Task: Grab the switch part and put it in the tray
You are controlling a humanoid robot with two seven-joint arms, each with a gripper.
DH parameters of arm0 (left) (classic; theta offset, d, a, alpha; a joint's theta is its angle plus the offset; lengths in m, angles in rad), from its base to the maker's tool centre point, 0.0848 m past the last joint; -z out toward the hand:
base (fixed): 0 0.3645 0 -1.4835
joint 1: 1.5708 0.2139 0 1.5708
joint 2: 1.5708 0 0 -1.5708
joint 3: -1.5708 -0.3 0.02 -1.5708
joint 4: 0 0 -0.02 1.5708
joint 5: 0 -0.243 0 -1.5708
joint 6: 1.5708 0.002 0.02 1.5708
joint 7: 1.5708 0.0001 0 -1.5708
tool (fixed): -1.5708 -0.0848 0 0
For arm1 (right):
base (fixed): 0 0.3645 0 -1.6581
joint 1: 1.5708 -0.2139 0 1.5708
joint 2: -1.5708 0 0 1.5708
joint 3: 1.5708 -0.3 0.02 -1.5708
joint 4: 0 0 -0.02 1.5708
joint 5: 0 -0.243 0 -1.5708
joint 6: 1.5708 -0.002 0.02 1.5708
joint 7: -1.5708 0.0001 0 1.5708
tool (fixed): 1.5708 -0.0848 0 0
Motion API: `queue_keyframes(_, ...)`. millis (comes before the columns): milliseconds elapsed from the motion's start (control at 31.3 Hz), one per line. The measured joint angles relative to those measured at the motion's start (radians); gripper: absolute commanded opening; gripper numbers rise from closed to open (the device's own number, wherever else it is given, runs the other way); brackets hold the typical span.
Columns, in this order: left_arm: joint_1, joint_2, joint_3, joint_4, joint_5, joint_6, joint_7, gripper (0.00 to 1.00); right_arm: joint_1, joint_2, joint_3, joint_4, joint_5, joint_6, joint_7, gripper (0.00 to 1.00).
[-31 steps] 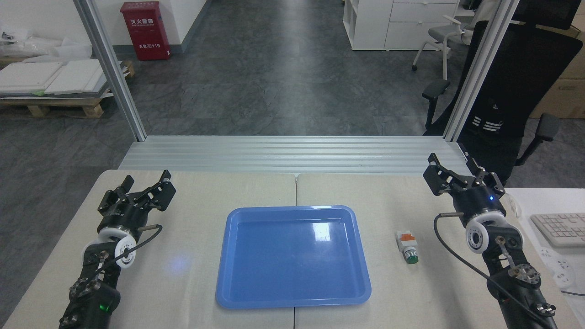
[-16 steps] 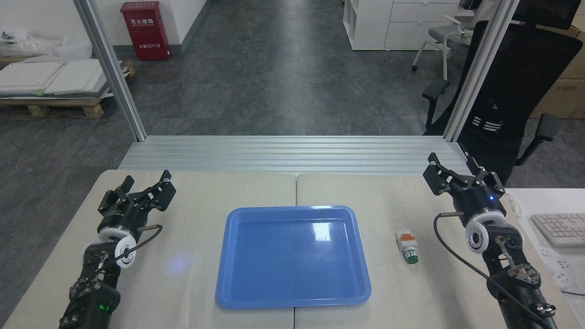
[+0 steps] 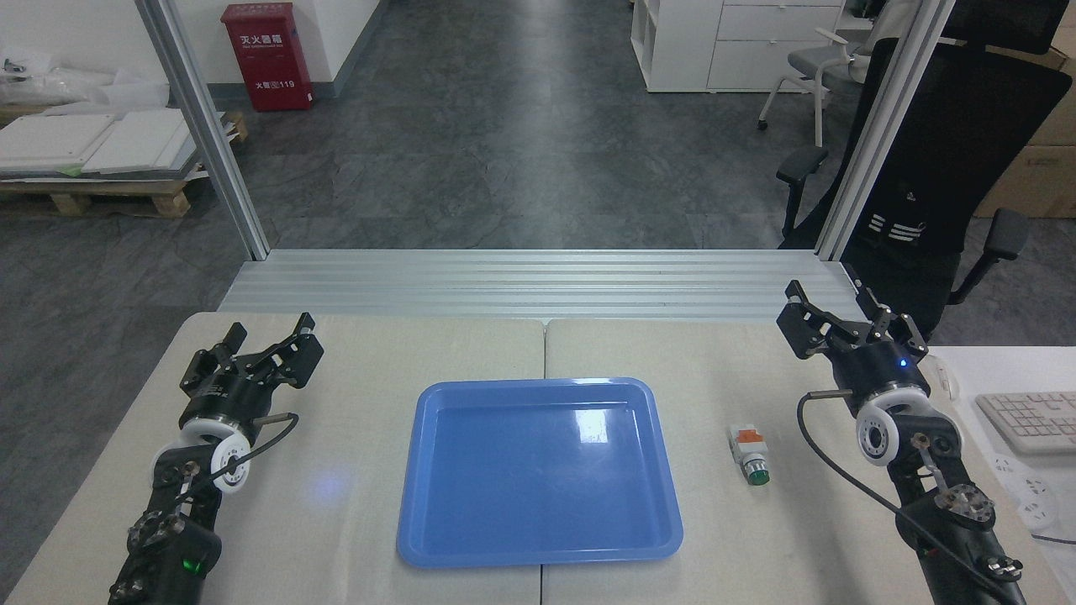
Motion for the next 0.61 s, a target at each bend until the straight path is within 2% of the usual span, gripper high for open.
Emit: queue_keyframes(607,0.0,0.0,0.0,0.0,0.0,0.0,0.002,1.0,0.021,0.0,0.009,0.0,0.0,-0.001,0.001,0.99)
